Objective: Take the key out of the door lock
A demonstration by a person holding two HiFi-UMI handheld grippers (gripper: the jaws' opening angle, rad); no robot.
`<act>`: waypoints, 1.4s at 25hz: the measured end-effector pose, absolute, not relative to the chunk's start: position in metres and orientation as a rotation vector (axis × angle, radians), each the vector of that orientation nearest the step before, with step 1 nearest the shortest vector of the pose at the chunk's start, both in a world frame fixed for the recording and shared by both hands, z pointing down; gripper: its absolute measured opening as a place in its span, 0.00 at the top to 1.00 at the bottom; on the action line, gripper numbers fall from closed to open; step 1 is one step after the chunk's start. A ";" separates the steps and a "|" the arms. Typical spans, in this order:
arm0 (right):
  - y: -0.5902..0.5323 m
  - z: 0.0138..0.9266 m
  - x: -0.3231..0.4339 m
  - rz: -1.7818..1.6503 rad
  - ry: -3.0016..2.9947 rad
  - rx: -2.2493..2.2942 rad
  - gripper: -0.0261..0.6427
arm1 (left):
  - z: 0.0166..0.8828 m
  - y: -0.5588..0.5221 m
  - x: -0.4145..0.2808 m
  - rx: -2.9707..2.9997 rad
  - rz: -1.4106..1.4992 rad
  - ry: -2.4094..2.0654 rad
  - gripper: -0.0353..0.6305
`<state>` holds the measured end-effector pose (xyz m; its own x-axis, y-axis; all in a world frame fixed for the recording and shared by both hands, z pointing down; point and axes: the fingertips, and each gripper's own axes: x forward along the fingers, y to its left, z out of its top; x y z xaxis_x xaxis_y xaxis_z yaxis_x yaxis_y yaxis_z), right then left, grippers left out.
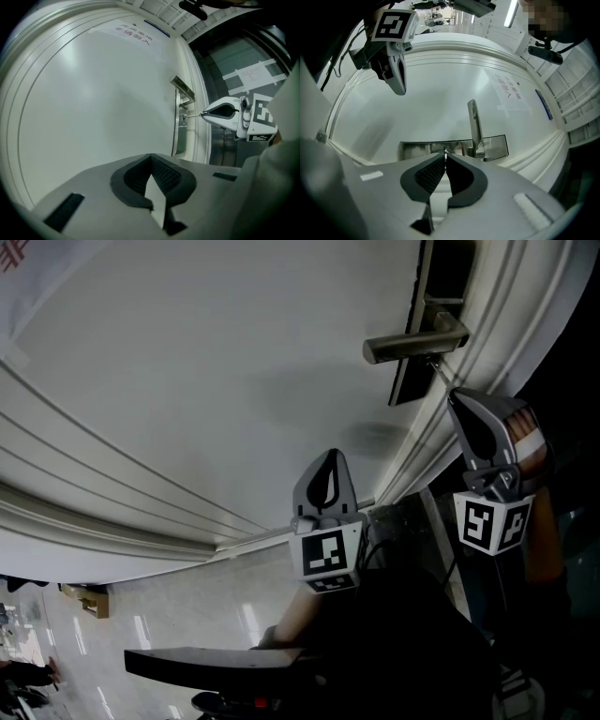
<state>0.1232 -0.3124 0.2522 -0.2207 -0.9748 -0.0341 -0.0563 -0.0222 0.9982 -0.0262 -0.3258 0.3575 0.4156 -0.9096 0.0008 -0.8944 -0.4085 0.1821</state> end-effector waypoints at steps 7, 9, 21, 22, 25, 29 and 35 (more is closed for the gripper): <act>-0.285 0.261 0.111 -1.276 -1.590 1.267 0.94 | 0.356 -0.317 -0.020 2.523 -0.136 -1.582 0.95; -0.281 0.266 0.109 -1.233 -1.652 1.309 0.94 | 0.356 -0.316 -0.018 2.536 -0.133 -1.581 0.95; -0.268 0.275 0.098 -0.757 -2.237 1.676 0.94 | 0.334 -0.309 -0.004 2.674 -0.137 -1.512 0.95; -0.267 0.276 0.098 -0.707 -2.277 1.700 0.94 | 0.332 -0.310 -0.002 2.687 -0.133 -1.505 0.95; -0.266 0.282 0.095 -0.617 -2.343 1.738 0.94 | 0.326 -0.311 0.004 2.731 -0.125 -1.484 0.95; -0.263 0.289 0.094 -0.506 -2.422 1.760 0.94 | 0.323 -0.310 0.009 2.760 -0.108 -1.467 0.95; -0.260 0.291 0.094 -0.424 -2.494 1.774 0.94 | 0.320 -0.310 0.011 2.807 -0.098 -1.428 0.95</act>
<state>0.0937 -0.2600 0.2912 -0.3401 -0.9332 -0.1157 -0.9190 0.3038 0.2513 0.0110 -0.3105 0.3196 0.5873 -0.8072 -0.0596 -0.8078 -0.5892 0.0194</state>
